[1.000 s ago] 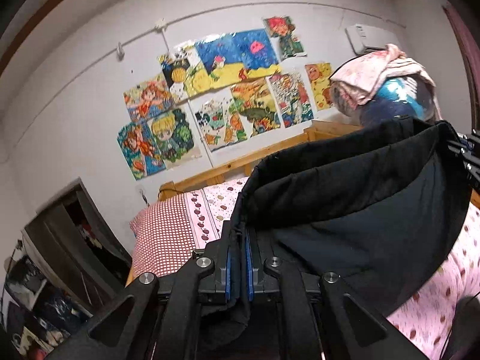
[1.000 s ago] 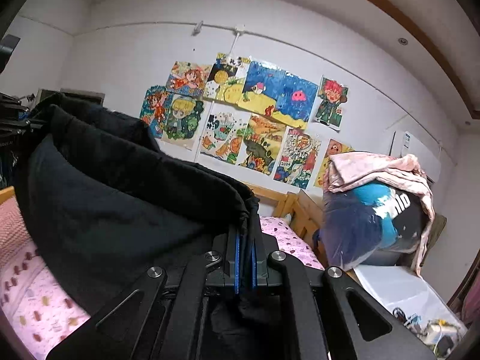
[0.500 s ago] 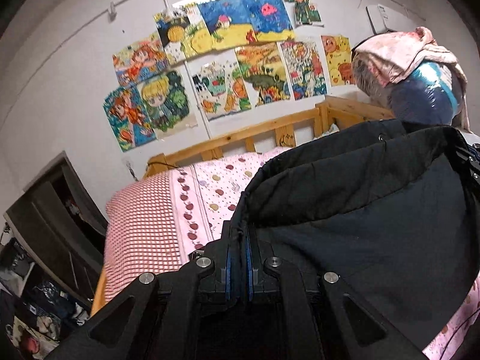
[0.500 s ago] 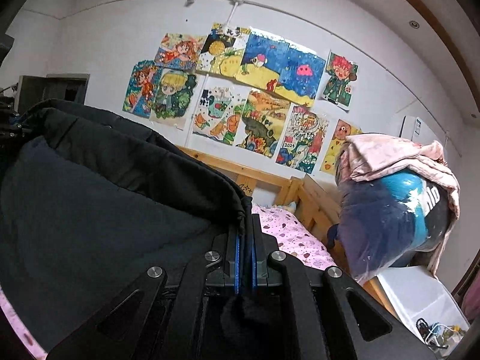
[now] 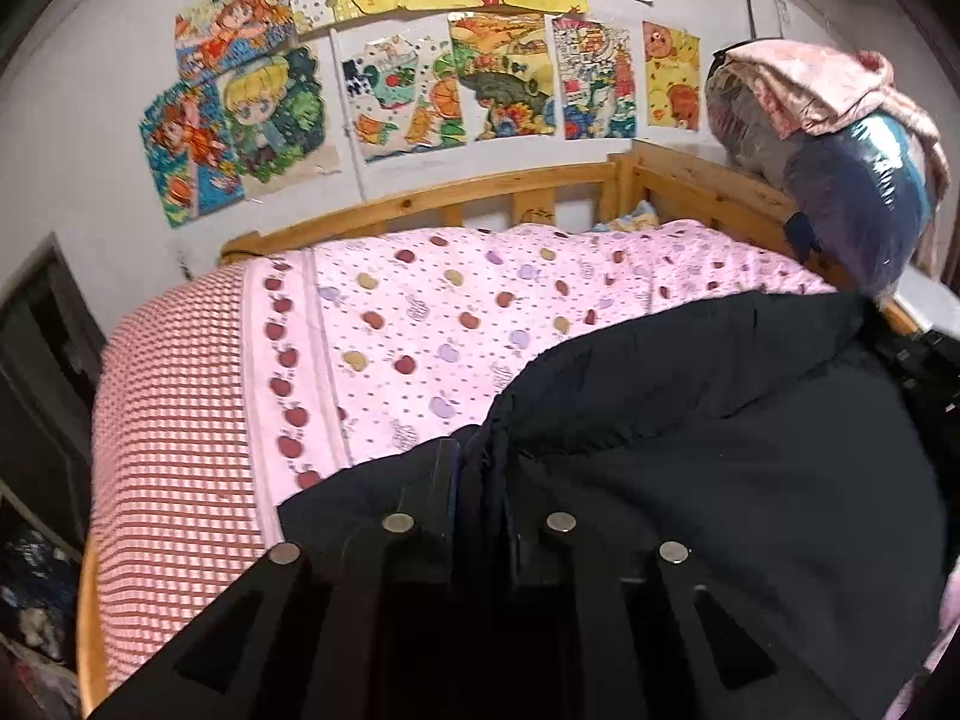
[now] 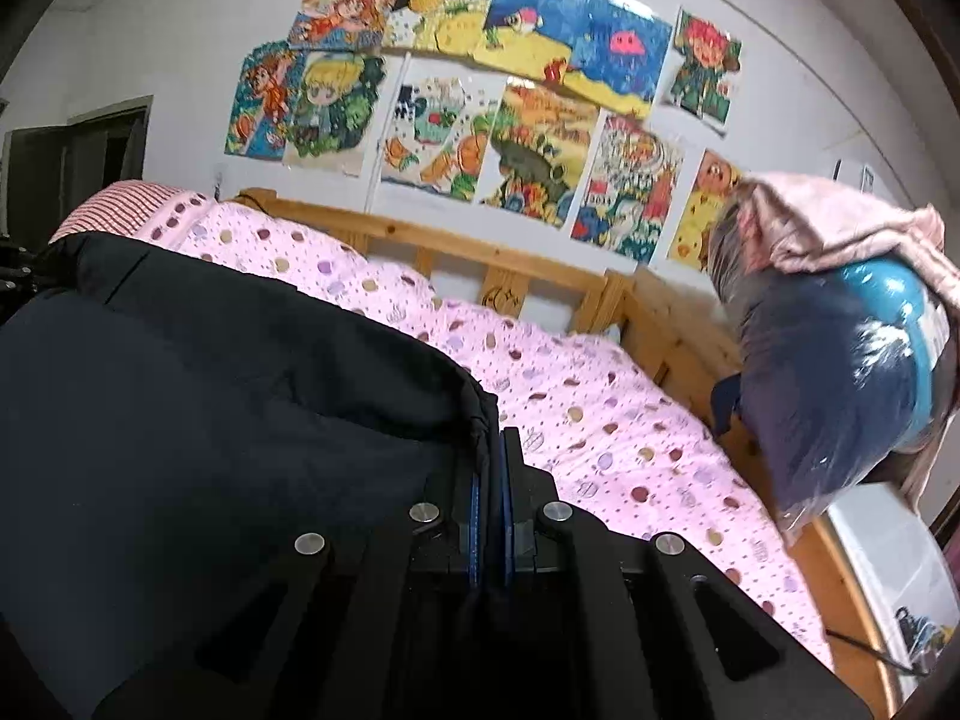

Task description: Fold large clothes

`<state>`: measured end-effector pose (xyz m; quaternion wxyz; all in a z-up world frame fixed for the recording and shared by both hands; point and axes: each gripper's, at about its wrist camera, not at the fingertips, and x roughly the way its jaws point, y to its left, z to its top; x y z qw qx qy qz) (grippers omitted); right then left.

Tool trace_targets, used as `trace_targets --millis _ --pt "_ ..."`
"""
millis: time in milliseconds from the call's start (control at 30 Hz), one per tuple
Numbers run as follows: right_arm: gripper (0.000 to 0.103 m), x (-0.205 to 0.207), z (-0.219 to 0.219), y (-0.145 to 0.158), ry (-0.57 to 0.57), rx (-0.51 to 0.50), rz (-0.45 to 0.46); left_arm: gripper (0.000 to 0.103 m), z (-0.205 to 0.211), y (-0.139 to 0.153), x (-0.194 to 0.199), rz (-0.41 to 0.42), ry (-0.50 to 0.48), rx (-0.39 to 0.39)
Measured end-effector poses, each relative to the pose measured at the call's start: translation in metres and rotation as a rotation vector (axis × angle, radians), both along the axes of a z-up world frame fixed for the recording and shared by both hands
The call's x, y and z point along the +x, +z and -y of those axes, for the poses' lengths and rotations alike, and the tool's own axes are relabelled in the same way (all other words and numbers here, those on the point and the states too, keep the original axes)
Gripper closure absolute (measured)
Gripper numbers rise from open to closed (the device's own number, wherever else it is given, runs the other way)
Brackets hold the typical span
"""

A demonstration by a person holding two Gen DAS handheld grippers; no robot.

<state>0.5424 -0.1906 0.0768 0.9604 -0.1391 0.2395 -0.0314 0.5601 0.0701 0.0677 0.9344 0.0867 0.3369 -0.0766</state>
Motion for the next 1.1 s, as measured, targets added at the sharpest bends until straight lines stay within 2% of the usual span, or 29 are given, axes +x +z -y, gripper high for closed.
trace_targets --millis 67,100,133,200,233,300,333,367,467,567,667,767,933,1033,1100 --pt "0.098 0.004 0.001 -0.009 -0.004 0.017 -0.022 0.081 -0.003 0.002 -0.004 0.008 -0.015 -0.013" --pt "0.095 0.005 0.003 -0.014 -0.001 0.026 -0.034 0.068 -0.006 0.004 -0.004 0.017 -0.011 -0.009" --pt "0.094 0.006 0.004 -0.017 0.006 0.038 -0.042 0.038 -0.007 0.006 -0.006 0.033 0.001 -0.004" --pt "0.087 0.004 0.009 -0.019 0.014 0.062 -0.045 0.000 -0.012 0.015 -0.017 0.101 0.045 -0.005" --pt "0.082 0.000 0.011 -0.018 0.012 0.070 -0.037 0.000 -0.016 0.019 -0.024 0.138 0.058 -0.023" --pt "0.054 -0.011 0.015 -0.012 0.023 0.094 -0.014 0.000 -0.021 0.023 -0.034 0.134 0.060 -0.055" --pt "0.048 -0.019 0.017 -0.008 0.027 0.108 0.004 0.000 -0.023 0.024 -0.038 0.127 0.067 -0.059" --pt "0.043 -0.026 0.020 -0.005 0.029 0.117 0.013 0.000 -0.024 0.025 -0.044 0.130 0.073 -0.060" --pt "0.039 -0.046 0.027 0.005 0.043 0.145 0.018 0.000 -0.020 0.024 -0.069 0.150 0.046 -0.063" --pt "0.026 -0.075 0.034 0.011 0.113 0.223 0.007 0.000 -0.012 0.014 -0.096 0.147 -0.013 -0.084" --pt "0.022 -0.101 0.035 0.002 0.178 0.283 -0.011 0.000 -0.003 -0.001 -0.103 0.119 -0.045 -0.077" --pt "0.021 -0.105 0.028 -0.018 0.214 0.287 -0.076 0.000 0.005 -0.020 -0.097 0.091 -0.021 -0.035" --pt "0.021 -0.079 0.020 -0.045 0.201 0.233 -0.123 0.000 0.000 -0.026 -0.074 0.111 0.090 -0.030" --pt "0.021 -0.054 0.019 -0.042 0.163 0.234 -0.144 0.000 -0.006 -0.027 -0.058 0.099 0.138 -0.037" --pt "0.021 -0.033 0.023 -0.039 0.119 0.252 -0.163 0.000 -0.013 -0.032 -0.044 0.060 0.161 -0.061"
